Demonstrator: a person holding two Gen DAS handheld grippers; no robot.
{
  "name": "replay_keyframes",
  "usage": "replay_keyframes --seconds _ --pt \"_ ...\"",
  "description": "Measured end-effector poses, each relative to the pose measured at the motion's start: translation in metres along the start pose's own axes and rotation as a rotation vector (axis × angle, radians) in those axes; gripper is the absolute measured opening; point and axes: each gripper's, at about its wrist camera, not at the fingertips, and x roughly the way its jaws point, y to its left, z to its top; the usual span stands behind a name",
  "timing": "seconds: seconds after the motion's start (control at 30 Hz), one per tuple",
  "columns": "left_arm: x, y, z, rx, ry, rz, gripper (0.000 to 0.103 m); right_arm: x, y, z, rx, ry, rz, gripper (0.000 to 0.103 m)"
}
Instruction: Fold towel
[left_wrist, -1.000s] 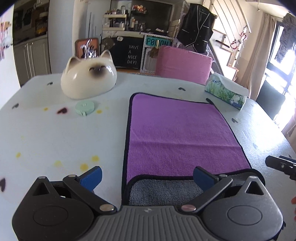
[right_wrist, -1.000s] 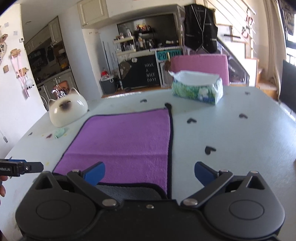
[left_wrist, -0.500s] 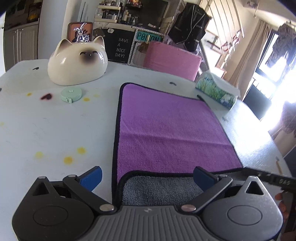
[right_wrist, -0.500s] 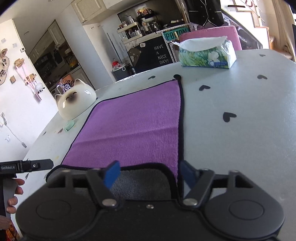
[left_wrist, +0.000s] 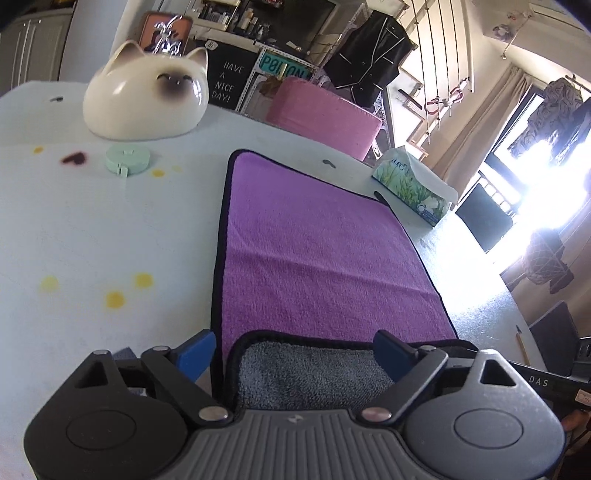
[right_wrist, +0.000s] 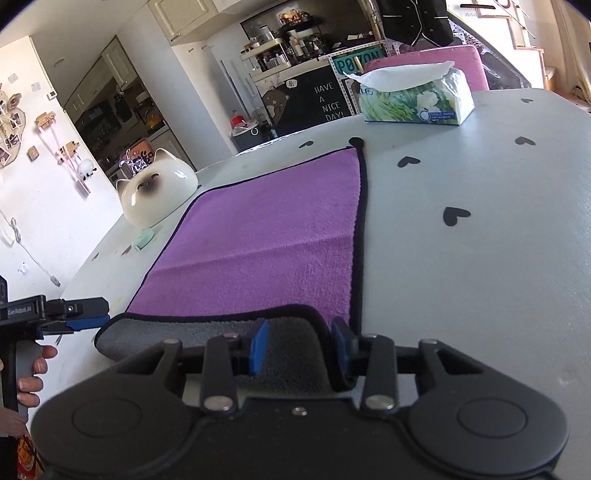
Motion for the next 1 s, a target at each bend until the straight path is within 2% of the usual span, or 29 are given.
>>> replay_keyframes --seconds 0.07,0.2,0.53,0.6,0.8,0.87,0.93,0.97,1.0 --pt "0.001 0.005 -0.002 -0.023 0.0 -0.034 0.08 -0.001 0.0 0.0 -0.003 0.0 -0.001 0.039" --pt "0.002 0.015 -0.005 -0.076 -0.007 -0.088 0.076 -0.002 -0.001 -0.002 -0.009 0.002 0.003 0.039" --pt "-0.003 0.016 -0.009 -0.075 0.012 -0.101 0.073 -0.007 0.003 -0.006 -0.049 0.017 -0.002 0.038" --pt "-0.003 0.013 -0.009 -0.055 0.023 -0.091 0.069 -0.007 0.004 -0.007 -0.06 0.018 -0.013 0.036" --pt "-0.003 0.01 -0.009 -0.017 0.047 -0.007 0.04 -0.005 0.005 -0.005 -0.063 0.023 -0.033 0.025" --pt "-0.003 0.011 -0.009 -0.012 0.051 0.025 0.023 -0.004 0.005 -0.005 -0.061 0.023 -0.039 0.023" --pt "-0.003 0.011 -0.009 -0.001 0.054 0.065 0.012 -0.004 0.005 -0.005 -0.061 0.023 -0.047 0.019" --pt "-0.003 0.01 -0.009 0.005 0.056 0.082 0.007 -0.004 0.005 -0.005 -0.061 0.023 -0.053 0.018" --pt "-0.004 0.009 -0.009 0.014 0.058 0.091 0.007 -0.004 0.005 -0.005 -0.06 0.023 -0.059 0.015"
